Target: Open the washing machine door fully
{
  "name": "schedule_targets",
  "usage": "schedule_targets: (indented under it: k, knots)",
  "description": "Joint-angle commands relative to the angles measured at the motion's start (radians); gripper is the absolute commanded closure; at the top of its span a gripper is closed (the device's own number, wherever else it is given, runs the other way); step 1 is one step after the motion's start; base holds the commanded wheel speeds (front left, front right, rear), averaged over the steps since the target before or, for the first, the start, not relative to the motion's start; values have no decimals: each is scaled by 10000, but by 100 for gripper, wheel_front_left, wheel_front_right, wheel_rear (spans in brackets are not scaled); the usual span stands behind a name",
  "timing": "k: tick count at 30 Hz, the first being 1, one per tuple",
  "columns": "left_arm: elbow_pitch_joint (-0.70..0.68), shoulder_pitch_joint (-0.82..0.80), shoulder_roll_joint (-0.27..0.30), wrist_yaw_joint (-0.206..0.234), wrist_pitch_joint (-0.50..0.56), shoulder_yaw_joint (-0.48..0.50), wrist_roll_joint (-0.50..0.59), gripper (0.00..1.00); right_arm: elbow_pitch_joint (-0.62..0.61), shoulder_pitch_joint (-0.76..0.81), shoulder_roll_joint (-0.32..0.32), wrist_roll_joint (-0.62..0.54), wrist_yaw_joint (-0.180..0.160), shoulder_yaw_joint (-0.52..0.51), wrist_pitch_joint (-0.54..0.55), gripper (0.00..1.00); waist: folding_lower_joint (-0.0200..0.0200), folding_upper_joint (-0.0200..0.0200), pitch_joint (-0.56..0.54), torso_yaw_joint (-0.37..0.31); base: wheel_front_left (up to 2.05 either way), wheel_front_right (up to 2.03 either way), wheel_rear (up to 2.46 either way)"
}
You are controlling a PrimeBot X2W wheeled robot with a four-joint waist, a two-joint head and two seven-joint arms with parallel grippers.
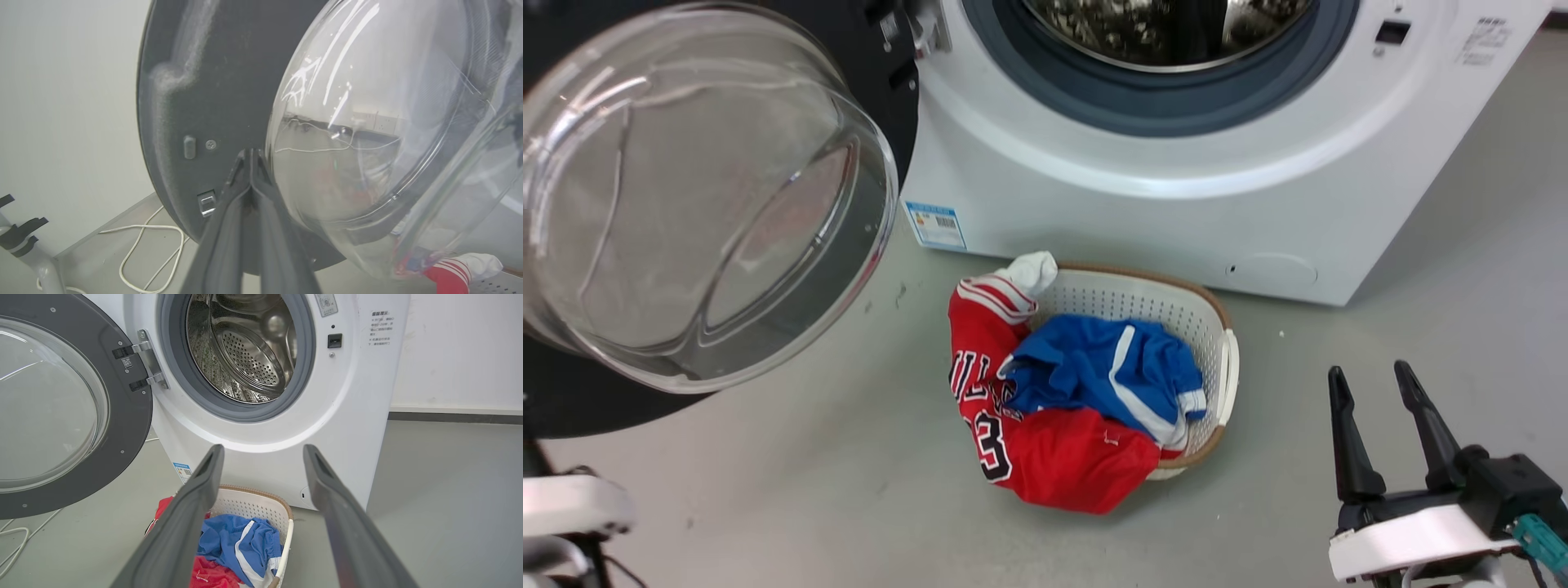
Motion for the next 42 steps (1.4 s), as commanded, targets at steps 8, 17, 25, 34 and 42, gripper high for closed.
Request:
schedule_targets:
  k: [8,17,25,34,42]
  knots:
    - [-1649,1456,-683,17,-26,-1086,356,100,-70,500,23,125,-4,10,-21,0,0,0,-1078,-136,0,0,0]
    - [-2660,2365,-841,80,-26,-2836,215,100,-283,871,23,147,-3,-41,-21,0,0,0,-1561,-448,0,0,0]
    - [-2940,2935,-868,367,-26,-4027,8,100,-497,1039,24,146,-3,-107,-21,0,0,0,-1702,-1057,0,0,0]
    - [-3007,3404,-874,482,-26,-4944,-457,0,-564,1210,23,73,-4,-183,-21,0,0,0,-1818,-1644,0,0,0]
    - [-2947,3642,-872,642,-26,-5492,-402,0,-648,1328,24,104,-3,-222,-21,0,0,0,-1864,-1807,0,0,0]
